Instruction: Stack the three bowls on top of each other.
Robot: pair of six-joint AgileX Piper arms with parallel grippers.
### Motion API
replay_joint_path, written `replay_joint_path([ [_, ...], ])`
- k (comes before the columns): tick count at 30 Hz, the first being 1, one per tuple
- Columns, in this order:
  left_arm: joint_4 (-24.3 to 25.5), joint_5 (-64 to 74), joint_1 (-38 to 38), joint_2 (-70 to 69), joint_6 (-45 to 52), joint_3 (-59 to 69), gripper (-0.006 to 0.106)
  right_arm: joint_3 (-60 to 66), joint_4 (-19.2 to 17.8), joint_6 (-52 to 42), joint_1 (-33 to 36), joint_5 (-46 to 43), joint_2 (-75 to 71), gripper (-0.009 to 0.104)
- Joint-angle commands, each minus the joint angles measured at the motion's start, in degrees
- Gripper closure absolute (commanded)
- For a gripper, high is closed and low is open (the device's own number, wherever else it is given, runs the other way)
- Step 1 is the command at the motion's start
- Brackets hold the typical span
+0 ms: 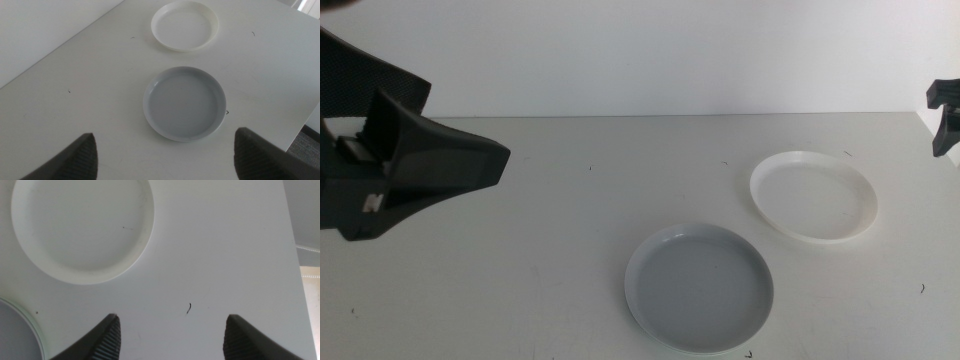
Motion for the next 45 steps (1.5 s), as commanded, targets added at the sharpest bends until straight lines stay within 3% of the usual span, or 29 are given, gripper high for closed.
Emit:
replay_joint_path([
  [1, -0.75, -3.48, -0.13, -0.34, -0.45, -1.69, -0.004, -4.11, -0.54, 0.04, -0.04, -1.41, 1.09, 0.043],
  [16, -0.75, -3.48, -0.13, -0.34, -0.45, -1.69, -0.004, -14.77, 0.54, 0.01, -0.15, -6.05, 18.38, 0.043],
  [32, -0.75, -3.48, -0.13, -0.34, -0.45, -1.69, -0.004, -15.33, 0.8, -0.13, -1.03, -13.18, 29.76, 0.043],
  [37, -0.75, -3.48, -0.13, -0.34, -0.45, -1.69, -0.004, -15.33, 1.22, -0.13, -1.03, -13.85, 31.95, 0.049],
  [45, -0.75, -3.48, -0.13, -0.34, -0.45, -1.69, -0.004, -15.33, 1.22, -0.13, -1.03, -15.53, 33.2, 0.067],
])
